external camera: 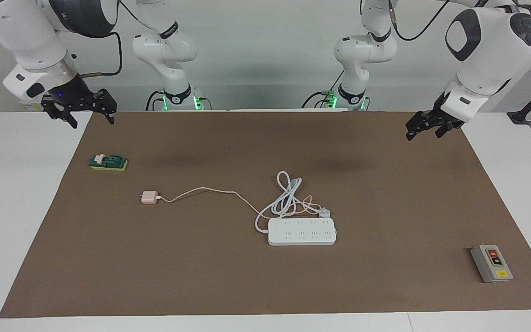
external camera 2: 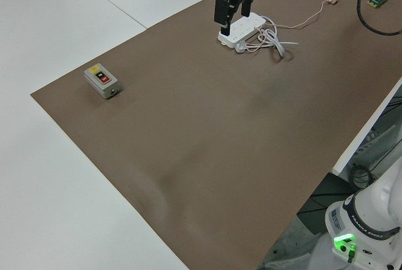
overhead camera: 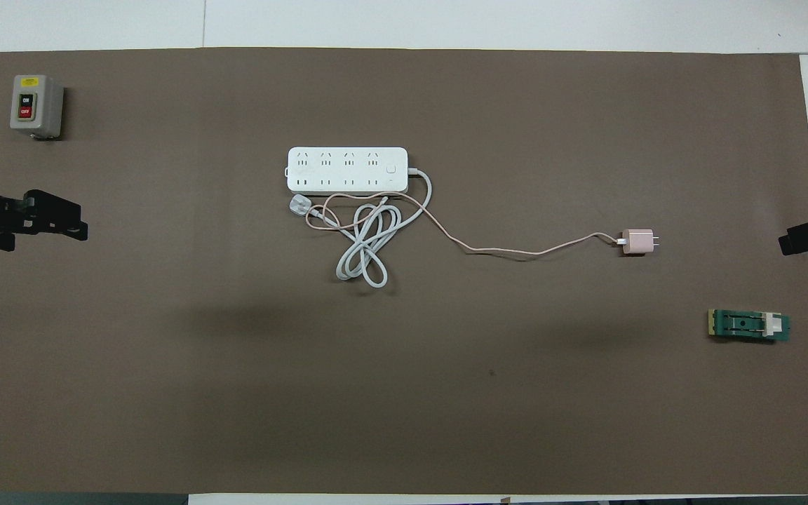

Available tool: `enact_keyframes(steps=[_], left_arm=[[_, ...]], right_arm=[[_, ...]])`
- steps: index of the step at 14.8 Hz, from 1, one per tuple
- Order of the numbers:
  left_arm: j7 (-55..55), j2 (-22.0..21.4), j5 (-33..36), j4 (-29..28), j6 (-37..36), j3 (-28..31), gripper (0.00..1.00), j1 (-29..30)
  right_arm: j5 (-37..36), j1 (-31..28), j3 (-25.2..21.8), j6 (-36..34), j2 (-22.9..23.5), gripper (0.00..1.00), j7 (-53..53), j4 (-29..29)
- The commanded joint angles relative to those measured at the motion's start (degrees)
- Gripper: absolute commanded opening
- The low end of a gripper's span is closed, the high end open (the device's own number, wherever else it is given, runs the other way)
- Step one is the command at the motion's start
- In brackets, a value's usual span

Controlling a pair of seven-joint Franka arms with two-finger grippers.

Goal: Plug charger into power strip

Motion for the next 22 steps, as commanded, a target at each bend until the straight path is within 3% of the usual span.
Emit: enact_keyframes(steps=[1, 18, 22], left_arm=[[0.69, -0.32, 1.18, 0.01, 0.47, 0.22, 1.0, -0.49], [-0.01, -0.85, 1.17, -0.61, -0.14, 0.22, 1.0, -0.14], [-0.01, -0.85, 1.17, -0.61, 0.03, 0.22, 1.0, -0.31]], right_arm=[[0.79, -1.13, 0.67, -0.71, -0.4, 1.0, 0.83, -0.01], [1.05, -2.0, 0.32, -0.28, -1.1, 1.0, 1.18, -2.46], [1.83, -2.8, 0.4, 2.19, -0.32, 1.0, 9.69, -5.01]])
